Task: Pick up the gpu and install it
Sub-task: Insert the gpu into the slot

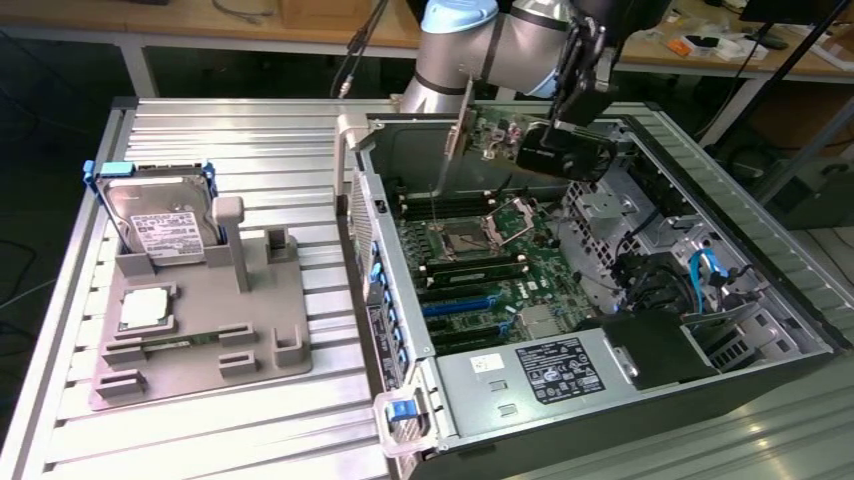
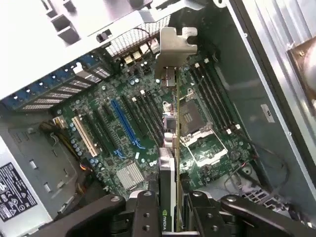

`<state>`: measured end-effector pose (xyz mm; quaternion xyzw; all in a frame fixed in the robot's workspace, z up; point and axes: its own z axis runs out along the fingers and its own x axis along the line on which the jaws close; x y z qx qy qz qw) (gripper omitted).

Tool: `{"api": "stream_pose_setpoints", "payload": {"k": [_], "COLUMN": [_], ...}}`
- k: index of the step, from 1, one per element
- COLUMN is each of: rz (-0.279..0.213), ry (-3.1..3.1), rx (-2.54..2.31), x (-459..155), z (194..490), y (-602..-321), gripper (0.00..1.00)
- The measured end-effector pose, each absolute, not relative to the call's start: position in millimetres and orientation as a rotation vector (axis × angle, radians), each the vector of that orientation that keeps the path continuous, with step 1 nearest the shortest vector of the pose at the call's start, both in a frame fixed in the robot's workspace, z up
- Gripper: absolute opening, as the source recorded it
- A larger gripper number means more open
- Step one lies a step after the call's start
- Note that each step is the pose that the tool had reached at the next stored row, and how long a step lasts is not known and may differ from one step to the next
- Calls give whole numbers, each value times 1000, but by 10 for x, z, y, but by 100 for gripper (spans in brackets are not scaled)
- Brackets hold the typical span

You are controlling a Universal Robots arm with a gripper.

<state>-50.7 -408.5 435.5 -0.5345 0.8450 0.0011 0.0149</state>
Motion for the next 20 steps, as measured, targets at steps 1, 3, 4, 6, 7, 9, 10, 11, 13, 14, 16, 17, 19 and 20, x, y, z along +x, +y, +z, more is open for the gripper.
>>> {"api": "stream_pose_setpoints", "payload": {"k": [1,3,4,6,7,9,10,11,13,14,16,17,19,20], "rz": [5,8,9,9,9,8,9,9,10,10,11,11,12,13], "ry": [2569,2459,2414,2394,2391,2387,2383,2369,2332,2313,2275,2255,2208,2189], "rx": [-1756,-1908,-1964,-1990,-1993,-1998,-2003,-2019,-2063,-2084,-2126,-2147,-2195,-2215], "x": [-507,-507,-507,-506,-506,-507,-507,-507,-507,-507,-507,-507,-507,-506], "z": [4354,4348,4340,4316,4304,4275,4260,4241,4211,4197,4172,4160,4130,4119], "y": [-4085,-4085,-4085,-4096,-4103,-4122,-4128,-4129,-4129,-4129,-4129,-4129,-4129,-4129], "gripper": [27,27,27,27,27,27,27,27,27,27,27,27,27,27]}}
